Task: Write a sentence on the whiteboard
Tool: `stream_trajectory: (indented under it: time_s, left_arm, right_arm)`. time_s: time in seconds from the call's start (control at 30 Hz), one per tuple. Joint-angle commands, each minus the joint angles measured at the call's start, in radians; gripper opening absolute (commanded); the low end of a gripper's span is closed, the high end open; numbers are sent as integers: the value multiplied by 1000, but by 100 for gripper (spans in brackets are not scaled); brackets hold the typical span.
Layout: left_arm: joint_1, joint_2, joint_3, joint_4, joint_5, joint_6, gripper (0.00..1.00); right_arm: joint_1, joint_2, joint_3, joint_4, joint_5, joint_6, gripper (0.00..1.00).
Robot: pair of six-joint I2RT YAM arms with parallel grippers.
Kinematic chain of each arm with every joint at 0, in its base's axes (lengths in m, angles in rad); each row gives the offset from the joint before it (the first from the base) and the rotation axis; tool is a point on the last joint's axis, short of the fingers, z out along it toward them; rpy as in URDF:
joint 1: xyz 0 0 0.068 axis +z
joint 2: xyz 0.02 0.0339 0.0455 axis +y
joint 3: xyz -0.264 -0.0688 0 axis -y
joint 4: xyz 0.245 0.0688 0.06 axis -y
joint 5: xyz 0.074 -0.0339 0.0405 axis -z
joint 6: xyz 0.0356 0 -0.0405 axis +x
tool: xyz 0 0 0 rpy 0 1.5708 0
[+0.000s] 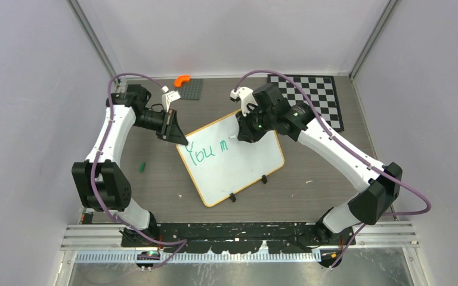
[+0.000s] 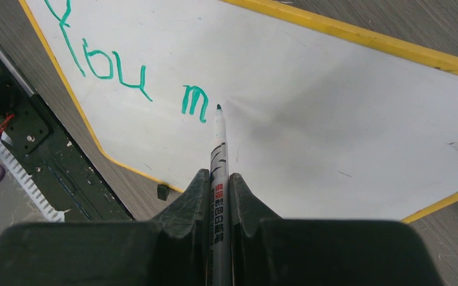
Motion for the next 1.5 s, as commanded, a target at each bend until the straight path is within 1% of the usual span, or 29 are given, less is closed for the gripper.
stream_trajectory:
  time_s: [0.0,0.37,0.73,1.13,1.47]
  left_arm:
    - [-22,7,21,6,-25,-11,0]
    - [-24,7,19,8,-29,-9,0]
    - [-27,4,13,11,-30,-10,0]
    - [-28,7,18,7,-31,-6,0]
    - [-29,13,18,6,-30,-3,0]
  right_arm:
    - [-2,-29,33,16,23,-16,0]
    - [-1,4,3,25,22,-18,0]
    - [-2,33,23,39,32,-23,0]
    - [1,48,31,55,-4,-5,0]
    - [12,31,-27,59,-10,-4,0]
